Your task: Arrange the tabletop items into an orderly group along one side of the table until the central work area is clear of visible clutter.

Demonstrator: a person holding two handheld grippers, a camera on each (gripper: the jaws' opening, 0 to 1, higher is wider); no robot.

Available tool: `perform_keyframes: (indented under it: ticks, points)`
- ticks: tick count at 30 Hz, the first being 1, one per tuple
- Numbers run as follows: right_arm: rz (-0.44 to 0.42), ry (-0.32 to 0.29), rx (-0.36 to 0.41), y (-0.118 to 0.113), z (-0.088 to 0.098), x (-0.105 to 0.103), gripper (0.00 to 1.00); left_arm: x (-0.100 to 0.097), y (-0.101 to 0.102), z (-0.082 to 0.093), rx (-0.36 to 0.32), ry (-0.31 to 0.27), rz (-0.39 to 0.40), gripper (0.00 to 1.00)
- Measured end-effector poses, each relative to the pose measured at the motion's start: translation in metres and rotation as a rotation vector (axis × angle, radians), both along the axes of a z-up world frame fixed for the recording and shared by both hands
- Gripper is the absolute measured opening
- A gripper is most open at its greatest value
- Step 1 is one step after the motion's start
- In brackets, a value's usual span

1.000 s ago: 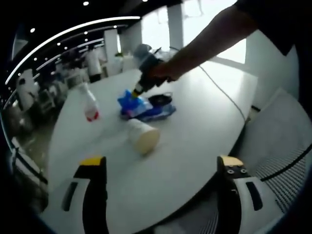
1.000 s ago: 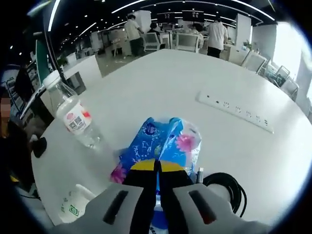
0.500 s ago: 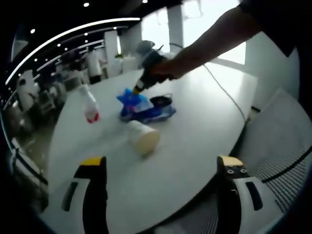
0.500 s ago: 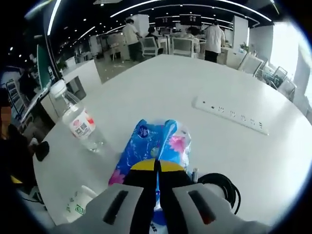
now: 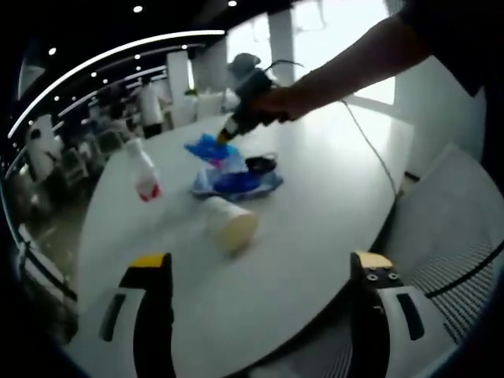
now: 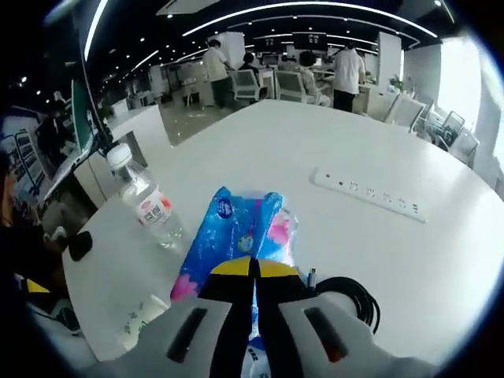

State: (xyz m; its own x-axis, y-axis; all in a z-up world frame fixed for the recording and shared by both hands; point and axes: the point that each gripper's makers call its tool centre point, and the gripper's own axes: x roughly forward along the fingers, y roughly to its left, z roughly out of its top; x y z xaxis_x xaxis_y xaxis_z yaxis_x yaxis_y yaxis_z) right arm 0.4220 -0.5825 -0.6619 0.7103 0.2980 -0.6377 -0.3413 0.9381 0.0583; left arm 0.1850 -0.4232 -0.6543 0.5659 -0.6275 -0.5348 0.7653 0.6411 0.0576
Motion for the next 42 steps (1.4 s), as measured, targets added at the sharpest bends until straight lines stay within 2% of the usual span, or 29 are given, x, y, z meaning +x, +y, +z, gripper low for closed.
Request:
perform_keyframes:
  ticks: [6,14,21,24,42]
  points:
    - [0.013,-0.021,0.002,-0.006,0.009,-0.006,0.0,0.0,-0.002,0.002,-0.004,-0.002,-0.006,0.9]
    - [0.014,-0.025,0.011,-0.016,0.016,-0.029,0.0,0.0,-0.002,0.004,-0.011,-0.004,-0.004,0.9]
    - [-0.002,-0.022,0.008,-0.035,0.019,-0.048,0.0,-0.002,-0.005,0.003,-0.009,-0.004,-0.016,0.9]
    - [-0.007,-0.017,0.002,-0.044,0.018,-0.059,0.0,-0.003,-0.006,0.003,-0.006,-0.002,-0.024,0.9]
    - [-0.107,0.021,-0.03,-0.112,0.0,-0.082,0.0,-0.004,-0.008,0.001,-0.001,0.004,-0.04,0.9]
